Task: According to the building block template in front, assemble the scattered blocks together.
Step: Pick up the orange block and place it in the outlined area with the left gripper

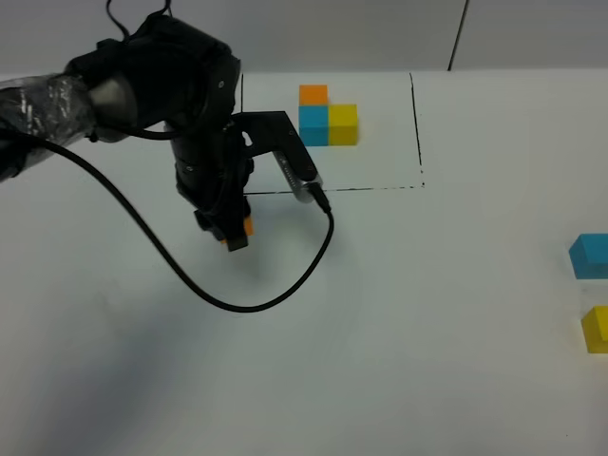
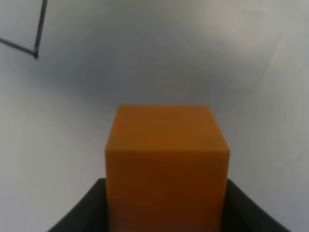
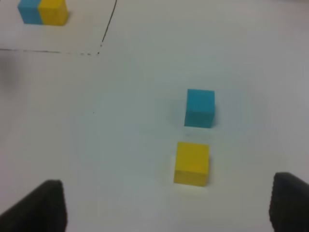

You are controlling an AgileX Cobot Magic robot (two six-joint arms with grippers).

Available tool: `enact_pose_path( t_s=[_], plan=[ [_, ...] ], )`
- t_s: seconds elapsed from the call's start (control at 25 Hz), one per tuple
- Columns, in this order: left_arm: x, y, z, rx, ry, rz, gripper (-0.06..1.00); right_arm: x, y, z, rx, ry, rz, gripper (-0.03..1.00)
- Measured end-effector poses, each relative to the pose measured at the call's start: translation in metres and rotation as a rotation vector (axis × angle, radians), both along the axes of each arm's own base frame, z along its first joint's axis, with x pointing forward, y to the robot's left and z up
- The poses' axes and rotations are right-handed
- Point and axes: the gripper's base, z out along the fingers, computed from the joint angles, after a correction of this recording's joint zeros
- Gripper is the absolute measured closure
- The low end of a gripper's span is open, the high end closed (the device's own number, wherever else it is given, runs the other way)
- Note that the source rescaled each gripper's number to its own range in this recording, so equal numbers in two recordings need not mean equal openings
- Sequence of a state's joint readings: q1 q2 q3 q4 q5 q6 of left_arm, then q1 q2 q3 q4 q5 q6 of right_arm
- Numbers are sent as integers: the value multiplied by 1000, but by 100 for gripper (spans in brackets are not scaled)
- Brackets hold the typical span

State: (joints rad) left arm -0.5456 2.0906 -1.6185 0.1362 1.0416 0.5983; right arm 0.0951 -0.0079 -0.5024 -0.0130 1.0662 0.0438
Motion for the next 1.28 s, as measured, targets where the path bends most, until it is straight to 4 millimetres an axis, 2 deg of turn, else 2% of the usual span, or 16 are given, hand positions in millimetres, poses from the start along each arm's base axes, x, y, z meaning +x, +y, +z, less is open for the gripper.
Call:
enact_pose_path(
  t_s=[0.24,0.44,0.6,0.84,1.28],
  plan=[
    [19,-43,4,11,1,-137,94,0,0,0,0,0,0,25],
    [32,-73,-8,-1,-25,-221,94,0,0,0,1,0,0,25],
    [36,-91,-19,-8,-38,-273,94,0,0,0,2,0,1,25],
    [31,-102,-33,-12,-9,-331,94,0,0,0,2,0,2,25],
    [30,-106,-56,7,27,-313,94,0,0,0,3,0,2,25]
  ],
)
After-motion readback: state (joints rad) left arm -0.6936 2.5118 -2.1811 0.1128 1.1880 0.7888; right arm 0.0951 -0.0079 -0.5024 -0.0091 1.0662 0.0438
